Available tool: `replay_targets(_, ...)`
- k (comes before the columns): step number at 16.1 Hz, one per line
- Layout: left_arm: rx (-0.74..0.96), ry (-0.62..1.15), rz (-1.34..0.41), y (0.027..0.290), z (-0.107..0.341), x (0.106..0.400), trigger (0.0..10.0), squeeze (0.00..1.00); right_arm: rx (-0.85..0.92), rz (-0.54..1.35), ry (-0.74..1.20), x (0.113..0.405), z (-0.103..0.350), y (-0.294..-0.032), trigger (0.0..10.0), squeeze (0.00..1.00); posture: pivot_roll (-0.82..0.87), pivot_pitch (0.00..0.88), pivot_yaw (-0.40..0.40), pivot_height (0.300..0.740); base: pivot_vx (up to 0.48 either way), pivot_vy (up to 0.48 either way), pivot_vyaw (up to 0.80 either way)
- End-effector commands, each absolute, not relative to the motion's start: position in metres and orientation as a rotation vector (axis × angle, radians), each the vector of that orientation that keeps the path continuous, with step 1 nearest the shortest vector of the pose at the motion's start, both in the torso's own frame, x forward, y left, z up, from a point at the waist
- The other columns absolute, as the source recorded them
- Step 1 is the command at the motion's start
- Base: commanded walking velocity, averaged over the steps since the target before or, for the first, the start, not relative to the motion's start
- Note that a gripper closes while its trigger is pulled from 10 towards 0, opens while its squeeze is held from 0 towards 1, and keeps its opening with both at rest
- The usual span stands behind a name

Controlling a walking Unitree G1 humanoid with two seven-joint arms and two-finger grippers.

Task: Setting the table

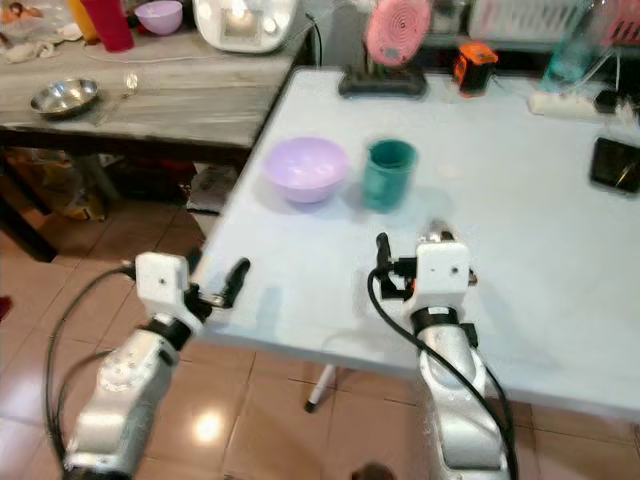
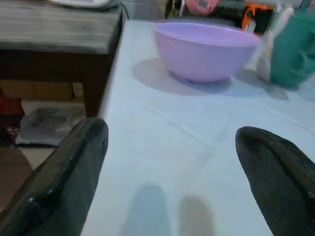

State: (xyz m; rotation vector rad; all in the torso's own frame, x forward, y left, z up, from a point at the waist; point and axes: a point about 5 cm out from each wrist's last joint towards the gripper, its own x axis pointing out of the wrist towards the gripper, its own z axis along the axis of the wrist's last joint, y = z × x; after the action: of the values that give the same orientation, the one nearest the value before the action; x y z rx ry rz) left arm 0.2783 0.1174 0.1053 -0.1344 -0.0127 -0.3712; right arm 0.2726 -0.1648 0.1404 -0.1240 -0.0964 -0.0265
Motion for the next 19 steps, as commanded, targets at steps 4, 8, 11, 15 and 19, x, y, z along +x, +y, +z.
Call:
replay_targets(4,-0.058,0.007,-0.564,0.111,0.104,0.269,10.0,0.0,-0.127,-0.077,-0.051,0.272,0.136,-0.171,10.0,0.0,-0.22,0.154,0.054,0.74,0.0,0.0,0.0)
replay_targets(8,-0.025,0.009,-0.679,0.103,0.104,0.266,10.0,0.0,-0.108,-0.059,0.005,0.276,0.131,-0.174,10.0,0.0,-0.23,0.158,0.053,0.74,0.0,0.0,0.0)
replay_targets(11,-0.001,-0.008,-0.781,0.096,0.109,0.263,10.0,0.0,-0.107,-0.042,0.031,0.287,0.134,-0.176,10.0,0.0,-0.24,0.158,0.051,0.74,0.0,0.0,0.0)
replay_targets(15,0.018,-0.003,-0.837,0.095,0.108,0.26,10.0,0.0,-0.095,-0.065,0.086,0.295,0.132,-0.181,10.0,0.0,-0.25,0.162,0.046,0.74,0.0,0.0,0.0)
replay_targets(19,-0.008,0.0,-0.827,0.094,0.108,0.26,10.0,0.0,-0.062,-0.098,0.144,0.297,0.126,-0.188,10.0,0.0,-0.25,0.159,0.046,0.74,0.0,0.0,0.0)
